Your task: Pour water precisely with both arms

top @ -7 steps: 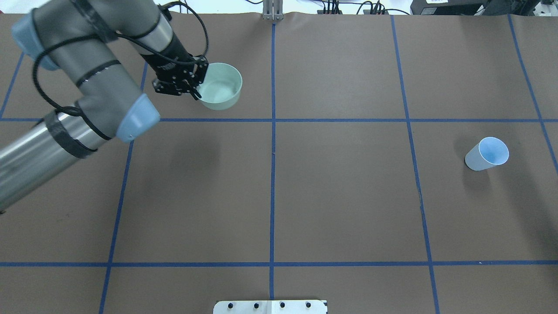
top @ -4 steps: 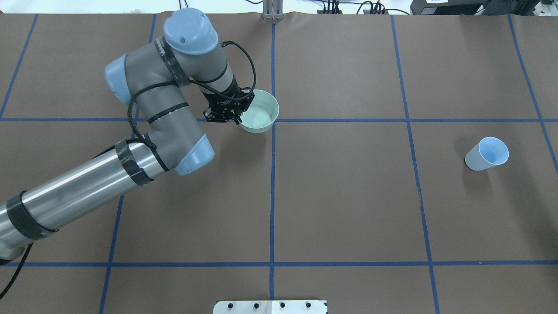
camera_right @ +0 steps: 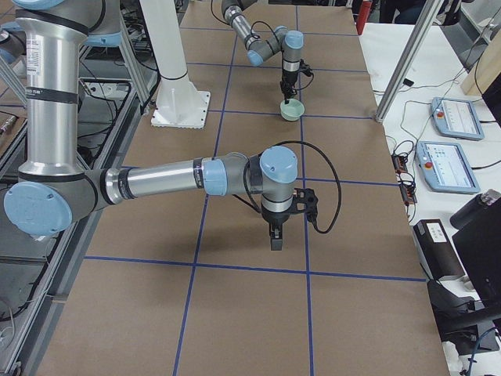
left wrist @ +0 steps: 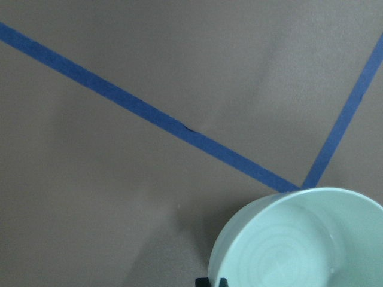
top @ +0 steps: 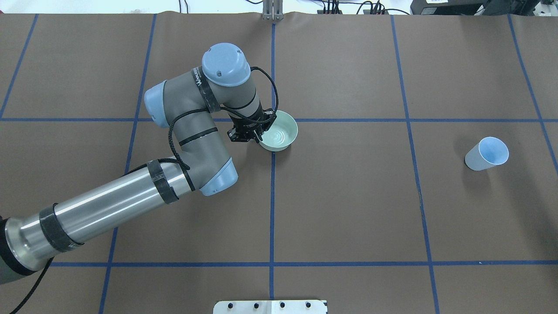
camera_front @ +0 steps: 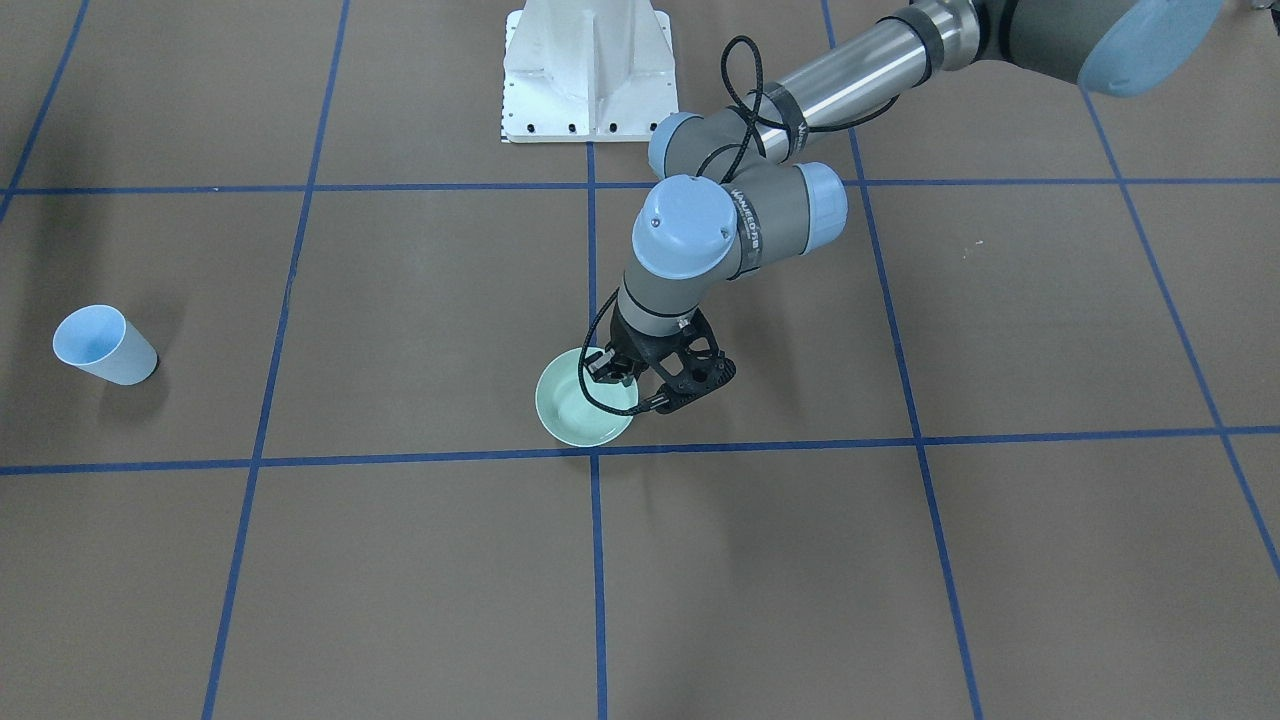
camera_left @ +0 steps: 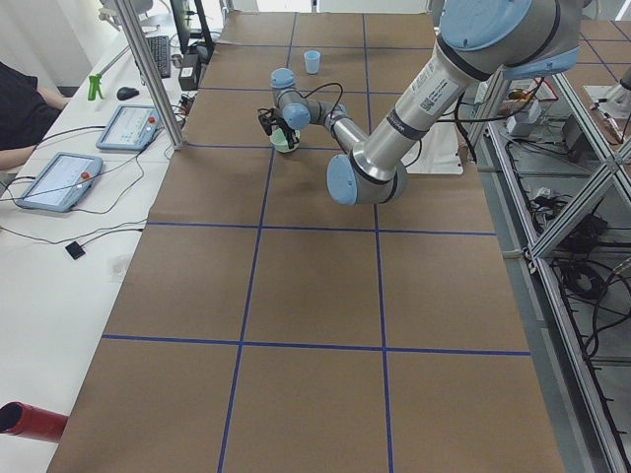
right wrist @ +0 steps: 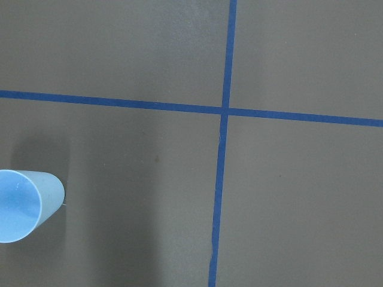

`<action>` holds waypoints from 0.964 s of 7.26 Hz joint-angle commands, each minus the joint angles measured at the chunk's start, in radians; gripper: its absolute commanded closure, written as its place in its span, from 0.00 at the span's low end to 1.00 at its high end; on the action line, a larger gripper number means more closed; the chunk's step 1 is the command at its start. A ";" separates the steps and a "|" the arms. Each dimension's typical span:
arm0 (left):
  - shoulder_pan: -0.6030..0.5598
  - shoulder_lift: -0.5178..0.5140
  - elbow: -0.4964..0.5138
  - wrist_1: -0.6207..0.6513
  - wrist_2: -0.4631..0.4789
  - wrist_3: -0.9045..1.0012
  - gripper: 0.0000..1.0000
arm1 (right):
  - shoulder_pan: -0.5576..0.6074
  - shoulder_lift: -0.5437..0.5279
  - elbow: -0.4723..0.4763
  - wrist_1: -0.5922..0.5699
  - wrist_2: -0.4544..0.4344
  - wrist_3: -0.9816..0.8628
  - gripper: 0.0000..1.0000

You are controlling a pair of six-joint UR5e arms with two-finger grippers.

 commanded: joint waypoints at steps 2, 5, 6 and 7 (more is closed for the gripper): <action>-0.071 0.001 -0.051 0.014 0.034 0.022 0.00 | 0.000 0.043 0.019 0.003 -0.004 0.003 0.00; -0.179 0.005 -0.178 0.096 0.033 0.022 0.00 | -0.012 0.152 0.026 -0.003 -0.027 0.017 0.00; -0.185 0.004 -0.187 0.096 0.034 0.022 0.00 | -0.061 0.137 0.051 0.006 -0.047 0.225 0.00; -0.187 0.005 -0.198 0.097 0.034 0.022 0.00 | -0.187 0.096 0.147 0.082 -0.200 0.466 0.00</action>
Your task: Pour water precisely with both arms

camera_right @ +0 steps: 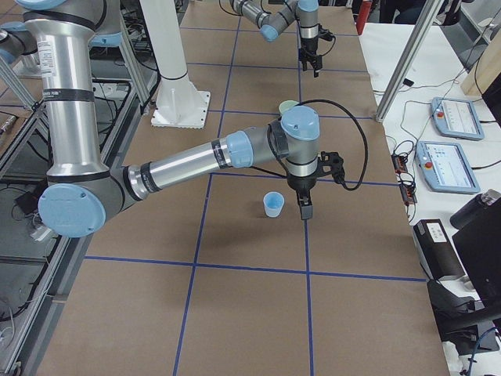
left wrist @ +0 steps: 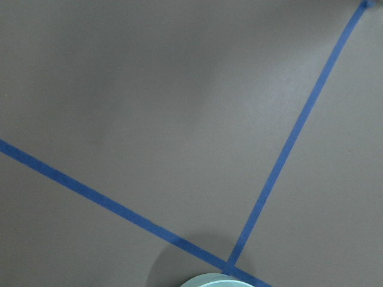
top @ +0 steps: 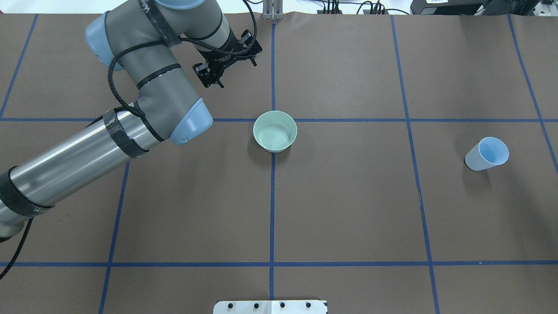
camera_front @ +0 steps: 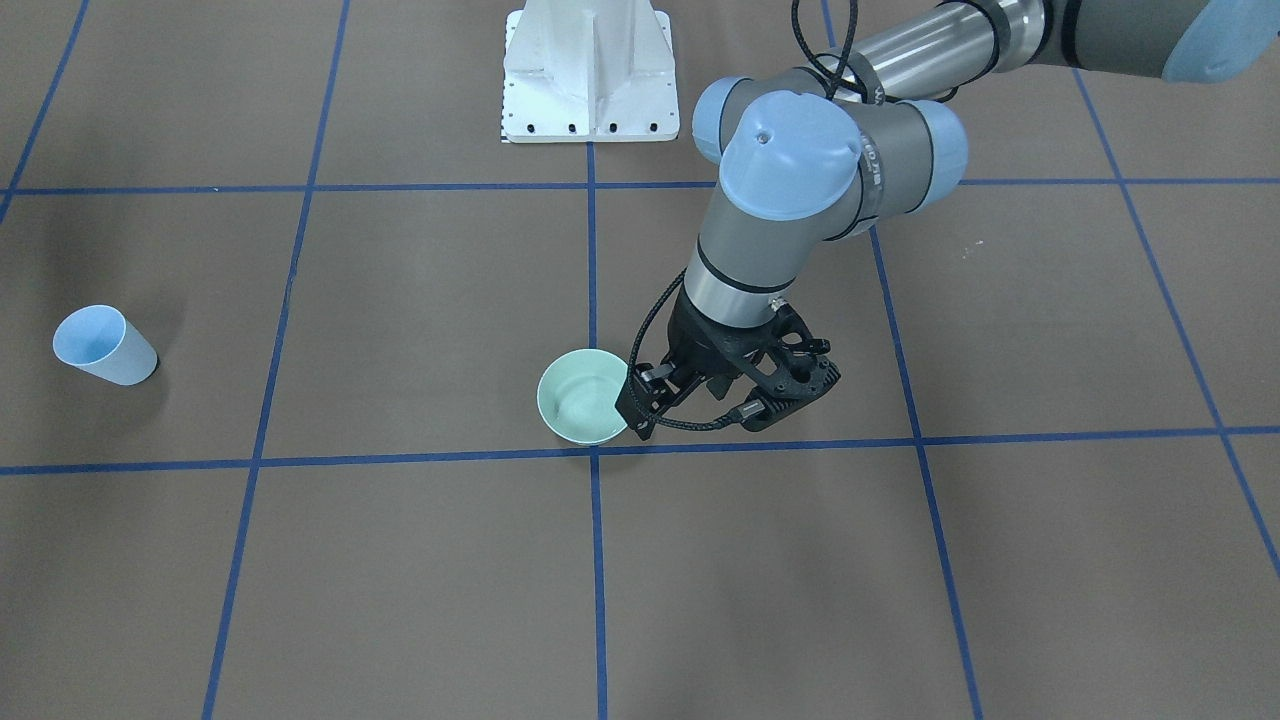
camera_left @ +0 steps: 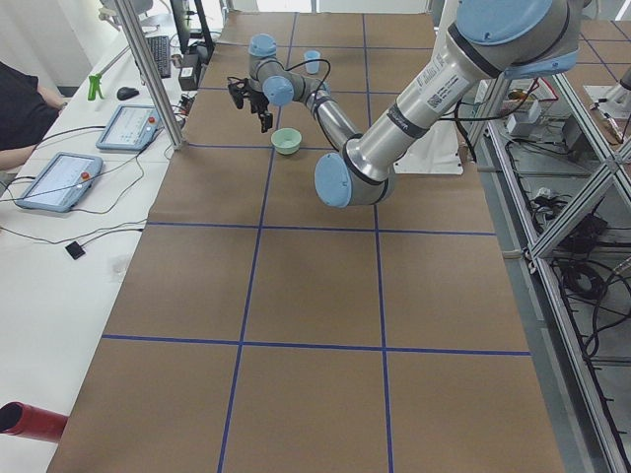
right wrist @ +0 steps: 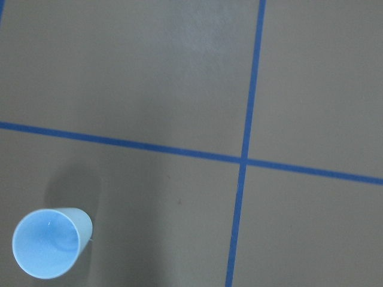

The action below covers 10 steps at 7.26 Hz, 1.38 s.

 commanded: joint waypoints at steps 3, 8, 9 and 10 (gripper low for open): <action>-0.016 0.057 -0.064 0.003 0.007 0.003 0.00 | -0.416 -0.370 0.250 0.547 -0.298 0.787 0.00; -0.053 0.320 -0.379 0.236 0.004 0.414 0.00 | -0.853 -0.533 0.235 0.817 -0.856 1.013 0.00; -0.053 0.334 -0.381 0.238 0.005 0.448 0.00 | -0.988 -0.535 0.200 0.819 -1.016 1.085 0.00; -0.053 0.338 -0.378 0.238 0.005 0.452 0.00 | -1.061 -0.535 0.180 0.819 -1.103 1.137 0.00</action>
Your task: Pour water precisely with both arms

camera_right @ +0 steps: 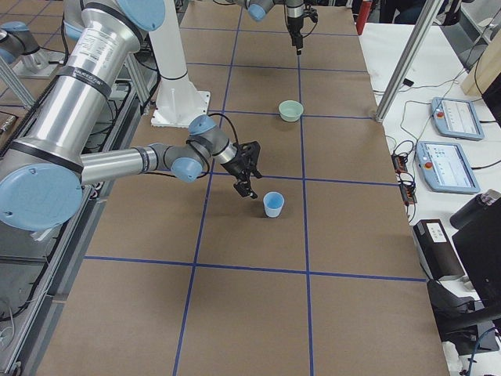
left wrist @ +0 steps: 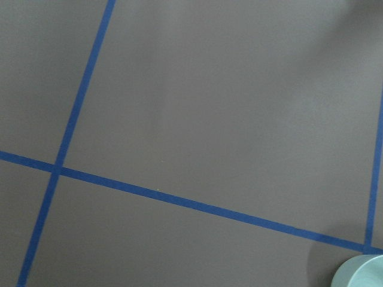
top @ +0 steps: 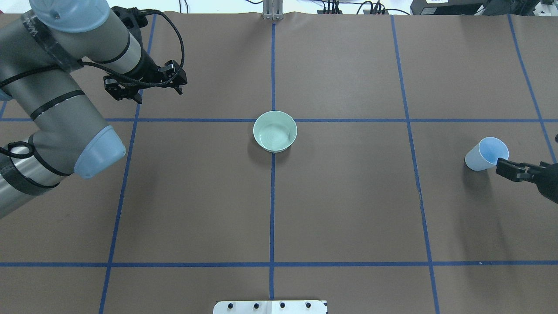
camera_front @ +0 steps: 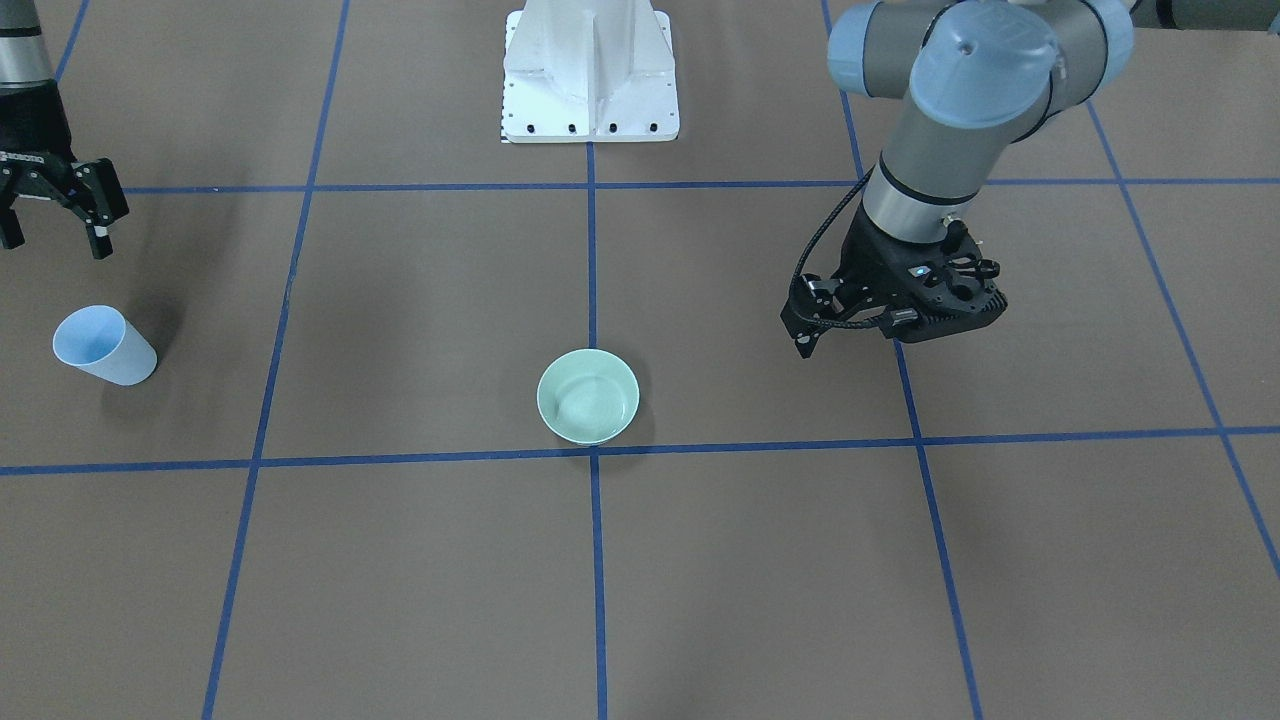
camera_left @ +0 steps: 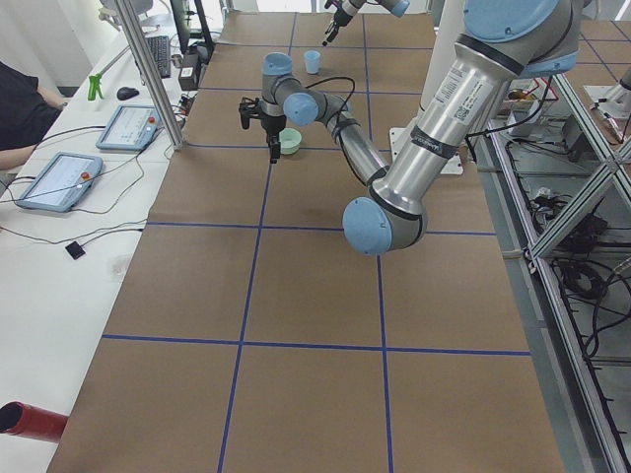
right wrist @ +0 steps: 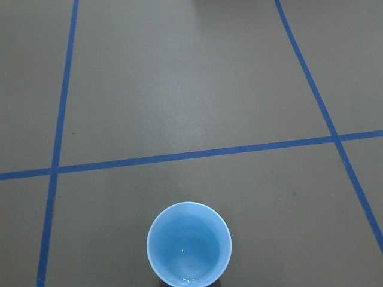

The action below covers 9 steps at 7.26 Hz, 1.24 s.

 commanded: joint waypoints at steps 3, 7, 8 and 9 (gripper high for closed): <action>-0.009 0.058 -0.012 -0.002 0.001 0.089 0.00 | -0.180 0.020 -0.179 0.128 -0.260 0.106 0.01; -0.018 0.071 -0.011 -0.003 -0.001 0.092 0.00 | -0.180 0.081 -0.281 0.228 -0.303 0.052 0.01; -0.018 0.072 -0.009 -0.003 -0.001 0.092 0.00 | -0.180 0.086 -0.282 0.228 -0.303 0.039 0.02; -0.018 0.072 -0.009 -0.002 -0.001 0.091 0.00 | -0.180 0.102 -0.301 0.228 -0.323 0.024 0.02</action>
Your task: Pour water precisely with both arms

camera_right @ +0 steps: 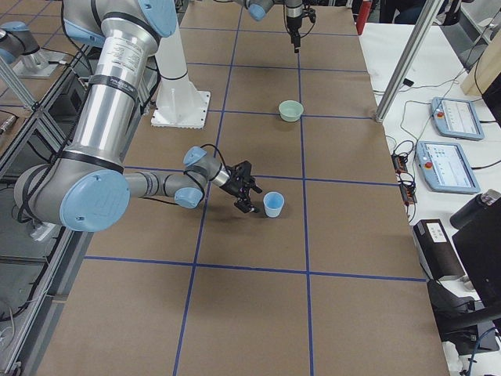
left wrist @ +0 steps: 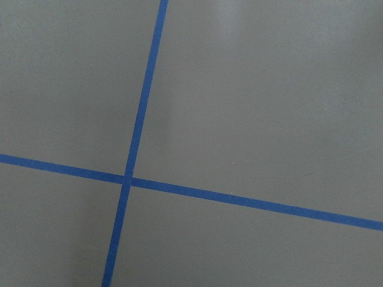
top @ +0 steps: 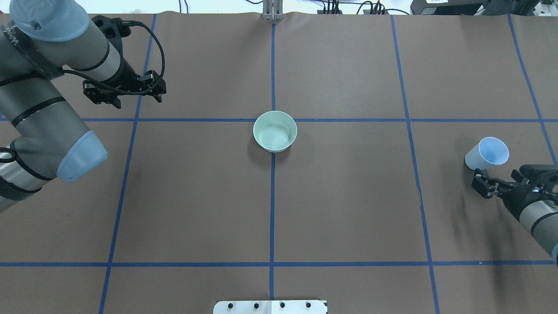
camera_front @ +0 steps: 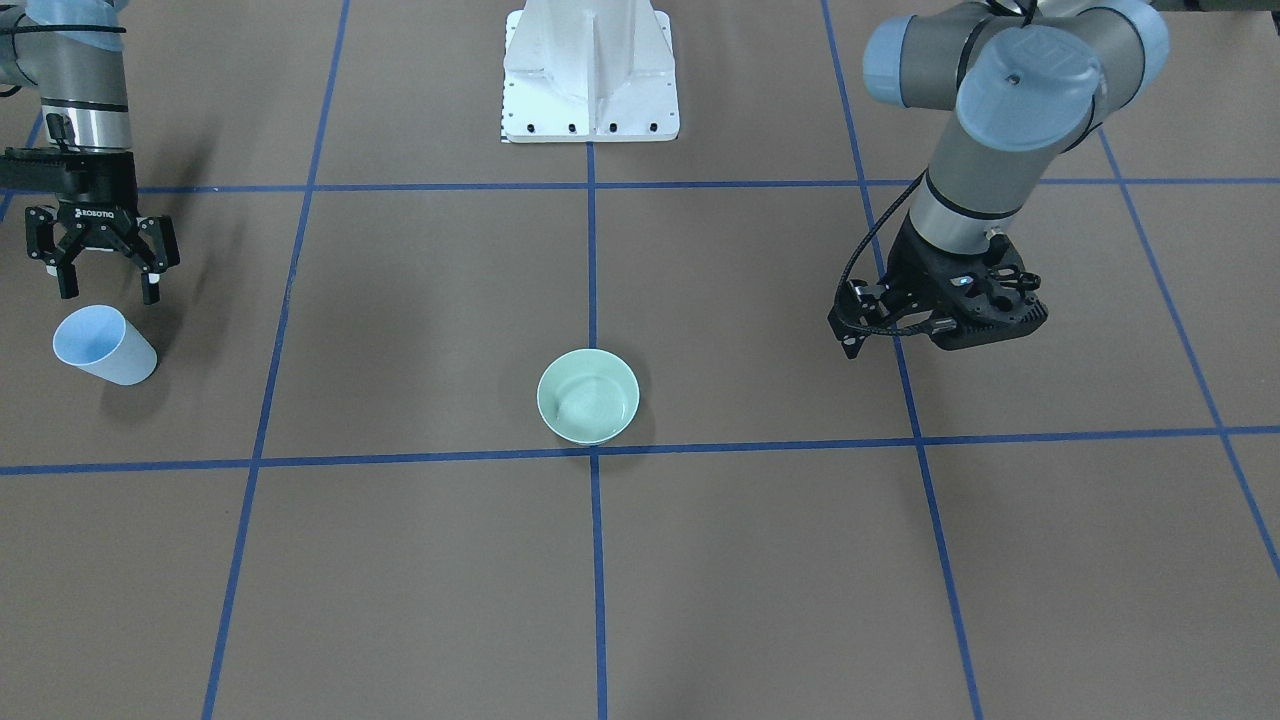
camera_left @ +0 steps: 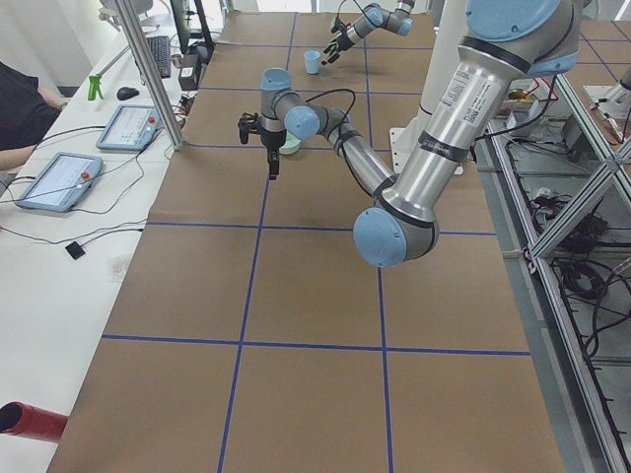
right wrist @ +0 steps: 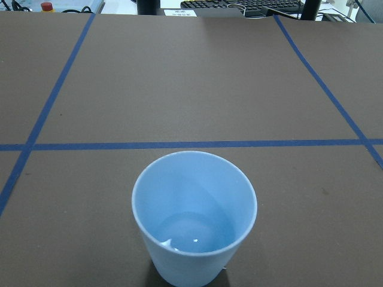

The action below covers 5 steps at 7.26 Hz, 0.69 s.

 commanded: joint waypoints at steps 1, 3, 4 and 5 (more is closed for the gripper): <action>0.000 0.001 0.004 0.001 0.000 -0.001 0.00 | 0.001 0.045 -0.040 0.004 -0.036 -0.060 0.02; 0.000 0.001 0.005 0.000 0.000 -0.001 0.00 | 0.001 0.055 -0.058 0.004 -0.043 -0.073 0.02; 0.000 0.002 0.005 0.000 0.000 0.000 0.00 | 0.001 0.055 -0.061 0.004 -0.043 -0.076 0.02; -0.006 0.022 -0.002 0.000 -0.002 0.038 0.00 | 0.008 0.062 -0.070 0.011 -0.042 -0.108 0.01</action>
